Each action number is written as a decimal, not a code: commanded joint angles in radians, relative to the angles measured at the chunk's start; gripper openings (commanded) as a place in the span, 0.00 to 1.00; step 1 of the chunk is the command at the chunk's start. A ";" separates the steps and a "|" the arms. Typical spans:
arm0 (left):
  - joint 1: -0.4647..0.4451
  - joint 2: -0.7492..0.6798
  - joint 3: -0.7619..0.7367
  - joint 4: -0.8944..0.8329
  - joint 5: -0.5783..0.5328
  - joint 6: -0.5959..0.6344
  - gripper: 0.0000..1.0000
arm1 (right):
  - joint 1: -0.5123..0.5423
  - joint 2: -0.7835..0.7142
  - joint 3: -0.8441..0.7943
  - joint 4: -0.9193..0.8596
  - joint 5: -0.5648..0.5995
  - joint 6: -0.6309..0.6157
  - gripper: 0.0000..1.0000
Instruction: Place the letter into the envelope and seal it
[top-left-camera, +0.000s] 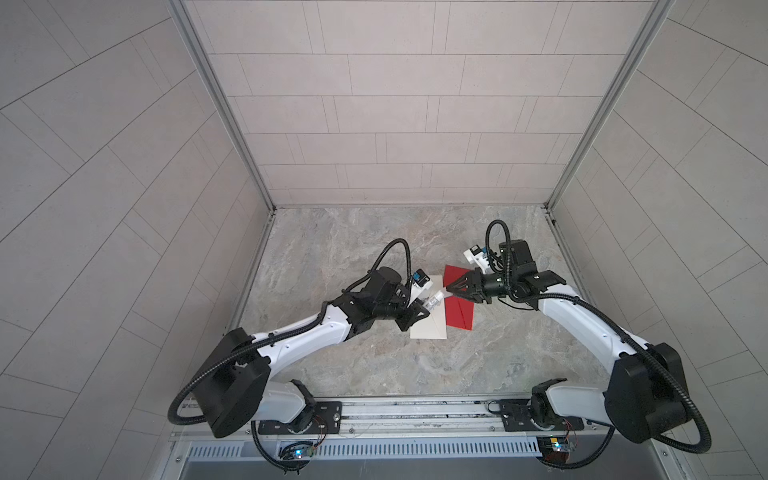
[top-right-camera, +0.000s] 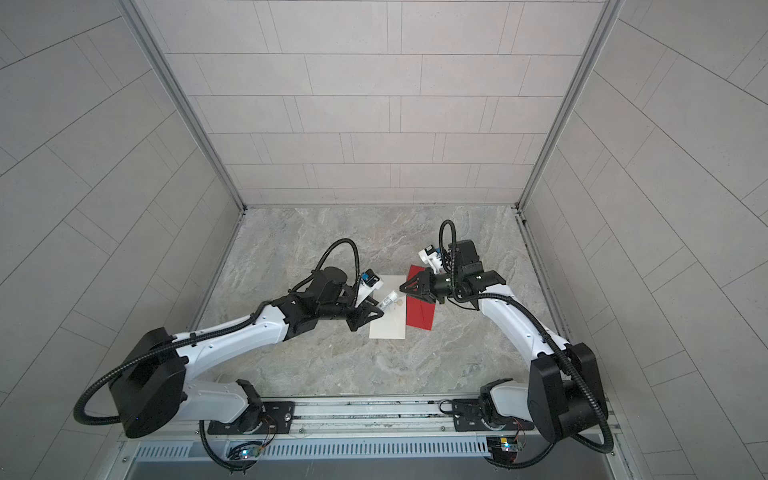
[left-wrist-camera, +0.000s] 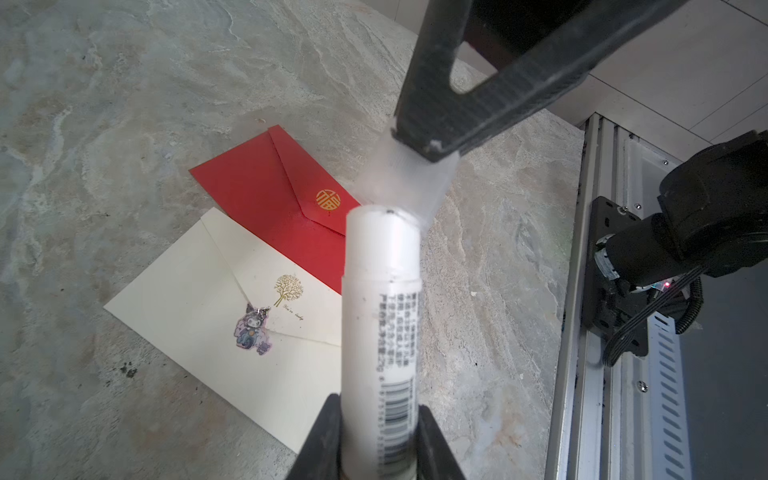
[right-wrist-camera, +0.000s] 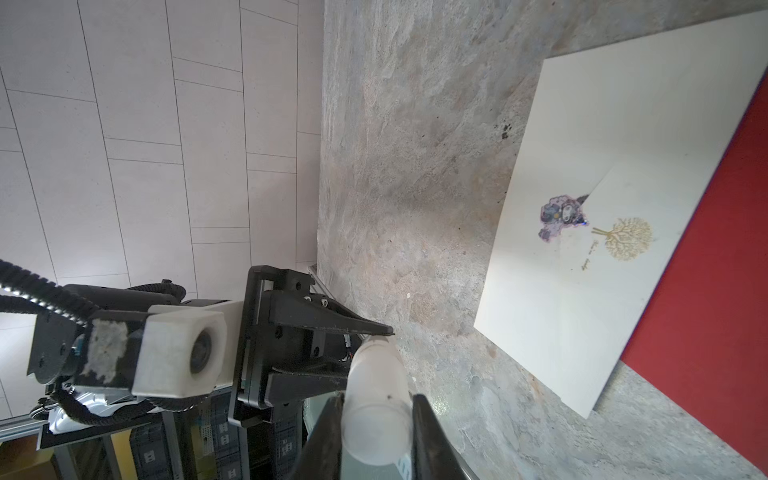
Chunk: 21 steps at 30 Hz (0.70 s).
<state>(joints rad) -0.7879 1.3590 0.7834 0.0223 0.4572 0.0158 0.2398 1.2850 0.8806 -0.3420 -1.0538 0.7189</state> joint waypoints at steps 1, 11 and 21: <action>-0.007 -0.028 -0.007 0.053 0.044 0.012 0.00 | 0.012 0.008 0.014 0.033 -0.007 0.005 0.22; -0.008 -0.047 -0.029 0.114 0.063 0.015 0.00 | 0.029 0.028 0.017 0.034 -0.013 0.004 0.22; -0.013 -0.075 -0.032 0.114 0.071 0.044 0.00 | 0.035 0.041 0.027 0.038 -0.015 0.000 0.23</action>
<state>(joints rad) -0.7876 1.3266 0.7460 0.0540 0.4706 0.0193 0.2630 1.3155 0.8906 -0.3237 -1.0710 0.7197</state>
